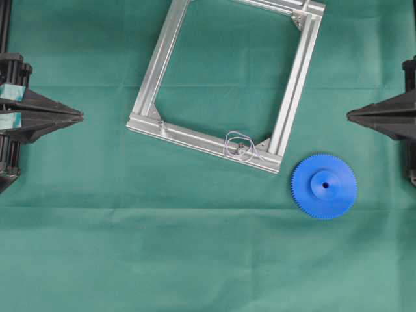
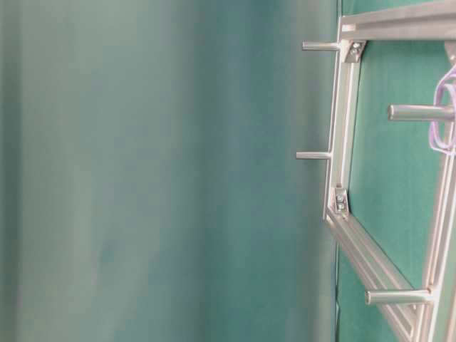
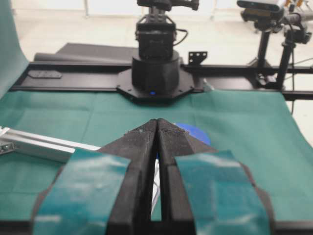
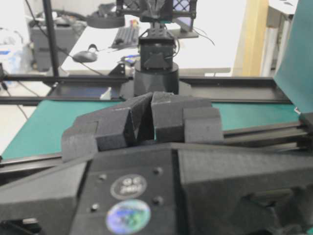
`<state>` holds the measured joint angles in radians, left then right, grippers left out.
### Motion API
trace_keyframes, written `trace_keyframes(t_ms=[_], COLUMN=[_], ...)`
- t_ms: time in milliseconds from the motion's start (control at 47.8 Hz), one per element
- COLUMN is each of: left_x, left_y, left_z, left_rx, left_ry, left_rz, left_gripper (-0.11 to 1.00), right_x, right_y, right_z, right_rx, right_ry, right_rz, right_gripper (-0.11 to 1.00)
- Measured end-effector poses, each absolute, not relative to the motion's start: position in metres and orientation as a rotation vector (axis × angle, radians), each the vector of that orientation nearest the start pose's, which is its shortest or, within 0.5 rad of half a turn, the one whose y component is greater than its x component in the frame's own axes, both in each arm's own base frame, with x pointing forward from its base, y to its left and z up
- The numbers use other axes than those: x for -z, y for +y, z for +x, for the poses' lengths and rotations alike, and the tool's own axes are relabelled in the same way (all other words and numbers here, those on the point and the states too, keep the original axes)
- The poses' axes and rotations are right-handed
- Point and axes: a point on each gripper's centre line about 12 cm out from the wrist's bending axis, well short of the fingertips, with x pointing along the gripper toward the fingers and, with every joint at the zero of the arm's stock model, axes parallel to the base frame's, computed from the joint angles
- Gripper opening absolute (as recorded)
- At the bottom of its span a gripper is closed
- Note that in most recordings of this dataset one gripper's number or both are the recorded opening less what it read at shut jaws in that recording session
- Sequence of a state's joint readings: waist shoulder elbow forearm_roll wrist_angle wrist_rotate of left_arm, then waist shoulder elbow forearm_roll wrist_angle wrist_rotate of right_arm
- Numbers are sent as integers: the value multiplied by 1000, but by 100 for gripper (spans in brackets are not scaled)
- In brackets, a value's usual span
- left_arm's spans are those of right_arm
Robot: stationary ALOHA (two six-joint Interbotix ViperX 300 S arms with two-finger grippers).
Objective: Find the location of the shaft and insert the gear.
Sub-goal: 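Move the right gripper toward the blue gear, opening its fingers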
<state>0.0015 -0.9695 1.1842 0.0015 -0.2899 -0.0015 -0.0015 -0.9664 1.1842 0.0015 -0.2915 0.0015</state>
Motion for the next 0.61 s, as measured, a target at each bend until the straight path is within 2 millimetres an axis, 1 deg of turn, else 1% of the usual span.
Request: trace_keyframes(t_ms=[84, 167, 293, 607], left_x=[-286, -282, -281, -280], left_y=[2, 6, 8, 8], left_z=[198, 199, 199, 199], left_rx=[-13, -32, -40, -40], left_ry=[-31, 2, 11, 26], left_rz=[5, 3, 0, 0], left_gripper=[1, 1, 1, 1], right_x=[-286, -276, -267, -280], right_y=[-1, -3, -6, -6], right_z=[200, 204, 210, 212], right_rx=[3, 16, 30, 28], right_ry=[-46, 34, 120, 120], right_rz=[-9, -12, -9, -6], right_gripper=[2, 2, 2, 2])
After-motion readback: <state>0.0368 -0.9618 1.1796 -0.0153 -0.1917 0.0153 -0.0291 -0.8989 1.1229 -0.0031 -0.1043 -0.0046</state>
